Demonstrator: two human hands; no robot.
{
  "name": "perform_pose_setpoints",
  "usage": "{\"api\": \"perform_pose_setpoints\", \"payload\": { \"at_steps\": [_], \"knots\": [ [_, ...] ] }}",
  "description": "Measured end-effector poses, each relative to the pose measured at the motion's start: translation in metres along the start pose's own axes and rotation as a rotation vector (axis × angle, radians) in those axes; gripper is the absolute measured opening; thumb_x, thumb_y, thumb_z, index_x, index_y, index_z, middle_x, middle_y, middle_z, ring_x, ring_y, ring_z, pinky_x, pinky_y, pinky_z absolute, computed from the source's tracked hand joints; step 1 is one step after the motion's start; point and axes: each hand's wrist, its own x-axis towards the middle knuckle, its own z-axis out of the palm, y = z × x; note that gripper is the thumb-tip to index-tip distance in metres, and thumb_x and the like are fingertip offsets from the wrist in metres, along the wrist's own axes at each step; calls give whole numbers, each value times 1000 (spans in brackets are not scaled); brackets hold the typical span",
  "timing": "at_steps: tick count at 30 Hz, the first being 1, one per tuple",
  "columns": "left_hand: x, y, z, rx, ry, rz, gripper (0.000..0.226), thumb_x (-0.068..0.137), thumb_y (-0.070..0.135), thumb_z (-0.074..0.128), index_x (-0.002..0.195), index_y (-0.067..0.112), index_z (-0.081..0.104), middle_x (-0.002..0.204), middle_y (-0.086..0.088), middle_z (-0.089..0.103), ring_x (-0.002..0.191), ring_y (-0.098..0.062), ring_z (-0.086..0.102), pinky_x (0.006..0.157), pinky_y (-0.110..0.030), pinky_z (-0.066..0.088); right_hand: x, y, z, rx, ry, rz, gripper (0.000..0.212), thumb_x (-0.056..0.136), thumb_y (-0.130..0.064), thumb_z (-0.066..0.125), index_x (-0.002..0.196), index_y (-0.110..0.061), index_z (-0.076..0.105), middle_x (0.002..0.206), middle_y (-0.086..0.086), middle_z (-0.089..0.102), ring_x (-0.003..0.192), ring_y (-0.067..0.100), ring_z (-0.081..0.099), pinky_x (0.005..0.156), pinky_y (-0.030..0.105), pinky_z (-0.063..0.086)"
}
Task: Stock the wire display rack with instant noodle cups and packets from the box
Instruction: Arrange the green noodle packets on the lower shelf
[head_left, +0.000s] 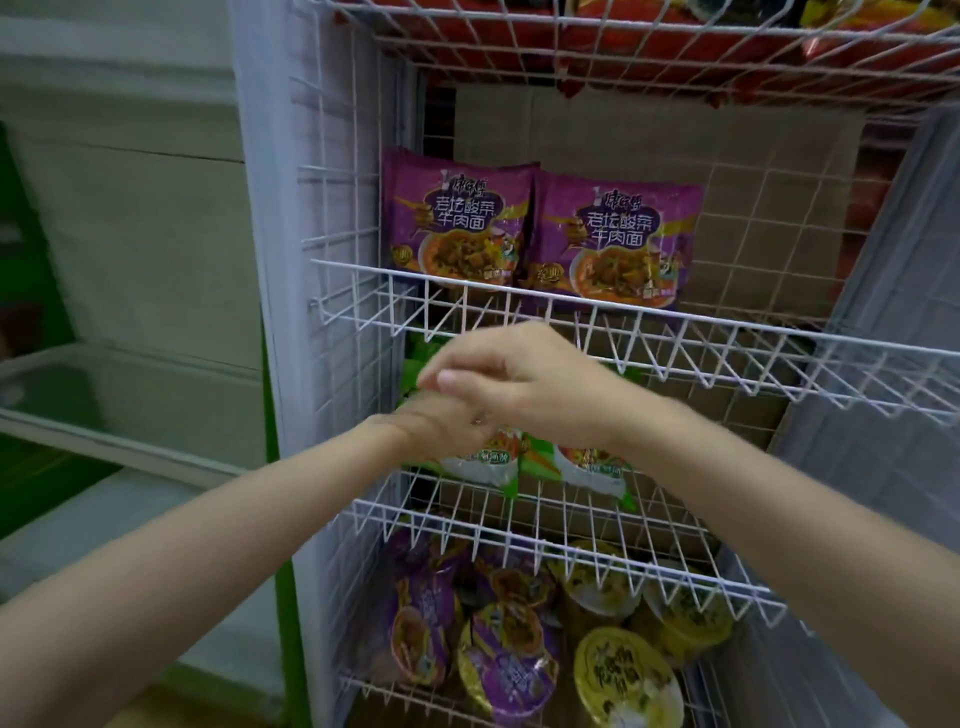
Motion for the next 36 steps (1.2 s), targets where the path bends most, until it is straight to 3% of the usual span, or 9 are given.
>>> {"api": "perform_pose_setpoints", "payload": {
  "at_steps": [3, 5, 7, 12, 16, 18, 24, 31, 36],
  "knots": [
    [19, -31, 15, 55, -5, -76, 26, 96, 23, 45, 117, 10, 55, 115, -8, 55, 114, -25, 53, 92, -33, 44, -2, 25, 27, -83, -102, 84, 31, 99, -22, 44, 111, -7, 67, 111, 5, 67, 102, 17, 60, 92, 30, 45],
    [33, -57, 27, 29, 80, -192, 25, 92, 30, 53, 114, 19, 56, 124, -5, 53, 115, -24, 52, 94, -35, 45, -4, 48, 46, -47, -154, 243, 34, 101, -28, 39, 115, -9, 64, 114, 6, 64, 104, 19, 58, 92, 33, 45],
    [40, -73, 37, -35, 184, -242, 35, 92, 27, 54, 126, 19, 52, 136, -5, 41, 123, -23, 44, 103, -36, 38, -5, 69, 62, 10, -157, 389, 37, 101, -33, 37, 121, -14, 60, 117, 4, 61, 107, 19, 56, 92, 32, 44],
    [59, -95, 44, -81, 448, -219, 47, 94, 29, 50, 136, 10, 41, 137, -10, 33, 126, -27, 36, 108, -36, 32, 7, 106, 89, 74, -29, 602, 35, 101, -32, 39, 129, -18, 52, 128, 7, 55, 107, 17, 53, 90, 24, 41],
    [74, -108, 45, -212, 476, -257, 48, 99, 33, 39, 141, 8, 35, 146, -14, 29, 135, -30, 29, 113, -40, 25, 25, 134, 108, 132, 140, 783, 46, 96, -32, 49, 137, -13, 39, 141, 11, 34, 126, 30, 43, 108, 39, 38],
    [79, -112, 44, -230, 466, -271, 47, 100, 32, 36, 140, 7, 36, 145, -15, 31, 134, -31, 29, 113, -40, 25, 30, 145, 114, 166, 235, 854, 50, 93, -31, 53, 137, -12, 37, 143, 10, 34, 126, 33, 43, 107, 44, 39],
    [102, -128, 64, -80, 485, -242, 49, 97, 35, 31, 138, 11, 43, 139, -19, 38, 130, -33, 33, 112, -46, 25, 35, 165, 129, 144, 399, 887, 56, 95, -35, 50, 140, -6, 35, 141, 14, 44, 126, 31, 46, 104, 40, 40],
    [119, -135, 65, -2, 516, -215, 58, 84, 34, 26, 130, 14, 54, 136, -16, 46, 125, -30, 37, 106, -40, 30, 60, 184, 115, 24, 387, 770, 49, 102, -35, 32, 139, -3, 40, 138, 21, 45, 127, 34, 42, 101, 36, 35],
    [111, -131, 69, 133, 561, -292, 45, 91, 31, 38, 128, 5, 46, 133, -15, 39, 125, -30, 32, 100, -41, 31, 88, 198, 114, -42, 364, 765, 43, 99, -31, 42, 134, -6, 44, 132, 20, 50, 119, 34, 49, 97, 37, 40]
  ]
}}
